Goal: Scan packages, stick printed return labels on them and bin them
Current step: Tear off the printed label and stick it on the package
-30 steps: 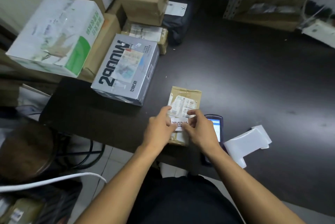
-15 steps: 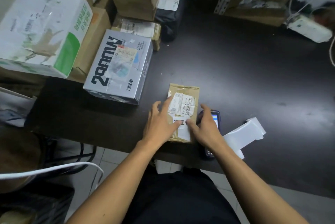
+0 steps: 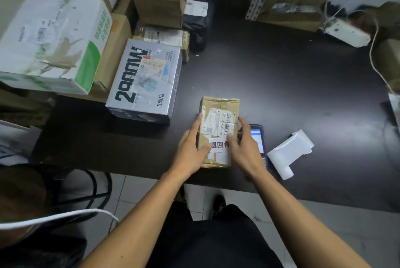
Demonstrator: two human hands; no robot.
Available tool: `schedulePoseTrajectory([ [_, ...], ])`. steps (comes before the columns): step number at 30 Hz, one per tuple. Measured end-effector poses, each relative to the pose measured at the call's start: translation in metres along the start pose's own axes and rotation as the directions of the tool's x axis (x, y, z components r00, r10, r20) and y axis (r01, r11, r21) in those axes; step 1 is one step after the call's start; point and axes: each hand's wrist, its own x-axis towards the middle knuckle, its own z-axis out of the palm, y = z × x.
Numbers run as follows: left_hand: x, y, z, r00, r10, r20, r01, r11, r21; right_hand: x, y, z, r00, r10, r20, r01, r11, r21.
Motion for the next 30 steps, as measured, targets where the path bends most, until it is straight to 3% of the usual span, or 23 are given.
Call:
schedulePoseTrajectory([
  [5, -0.033, -0.005, 0.002, 0.996, 0.003, -0.094, -0.010, 0.997, -0.070, -0.027, 0.005, -0.004, 0.996, -0.079, 0.030, 0.078, 0.996, 0.042],
  [9, -0.072, -0.018, 0.010, 0.977, -0.035, -0.213, 0.012, 0.994, -0.109, -0.052, 0.018, -0.009, 0.954, -0.235, 0.187, 0.229, 0.972, 0.052],
  [12, -0.112, -0.033, 0.016, 0.955, -0.064, -0.291, 0.030, 0.992, -0.122, -0.071, 0.030, -0.008, 0.877, -0.334, 0.346, 0.336, 0.940, 0.054],
  [20, -0.221, -0.079, 0.012, 0.870, -0.176, -0.461, 0.103, 0.978, -0.180, -0.134, 0.032, 0.034, 0.691, -0.440, 0.573, 0.496, 0.866, 0.067],
  [27, -0.319, -0.127, -0.019, 0.759, -0.267, -0.593, 0.102, 0.949, -0.297, -0.208, 0.007, 0.102, 0.491, -0.483, 0.725, 0.633, 0.770, 0.084],
  [30, -0.373, -0.158, -0.034, 0.678, -0.337, -0.653, 0.125, 0.928, -0.350, -0.252, -0.003, 0.145, 0.389, -0.483, 0.784, 0.658, 0.742, 0.131],
])
